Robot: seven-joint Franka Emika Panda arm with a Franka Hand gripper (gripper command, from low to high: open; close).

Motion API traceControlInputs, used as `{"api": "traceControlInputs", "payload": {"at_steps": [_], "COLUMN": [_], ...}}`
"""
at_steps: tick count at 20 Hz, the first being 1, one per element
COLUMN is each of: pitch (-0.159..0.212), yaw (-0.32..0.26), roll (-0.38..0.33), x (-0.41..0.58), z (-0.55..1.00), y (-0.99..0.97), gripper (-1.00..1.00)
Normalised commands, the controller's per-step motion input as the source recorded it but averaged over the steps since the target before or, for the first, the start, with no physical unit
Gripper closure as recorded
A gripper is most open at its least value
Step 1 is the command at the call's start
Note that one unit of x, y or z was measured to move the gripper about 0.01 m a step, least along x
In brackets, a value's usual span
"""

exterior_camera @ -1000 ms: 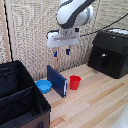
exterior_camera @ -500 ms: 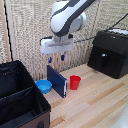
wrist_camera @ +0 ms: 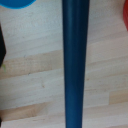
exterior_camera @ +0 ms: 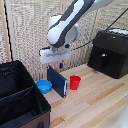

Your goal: Discover the targeted book and set your gripper to the appropriate amplitude. Smoothly guide your gripper in the direction of the book and snatch it firmly. Search for the back section of the caddy. Move the held book towards the back section and lightly deposit it inside.

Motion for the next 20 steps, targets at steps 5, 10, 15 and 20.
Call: {"api": "traceControlInputs", "payload": {"at_steps": [5,10,15,20], "pitch": [0.017,0.060,0.041,-0.002], "yaw": [0.082,0.072,0.016,0.003], "roll": [-0.003,-0.002,-0.002,0.000], "x": [0.265,0.213,0.017,0.005], "z": [-0.29,-0.25,-0.08,0.00], "y": [-0.06,-0.15,-0.01,0.03], "gripper": [-1.00,1.00,1.00,1.00]}}
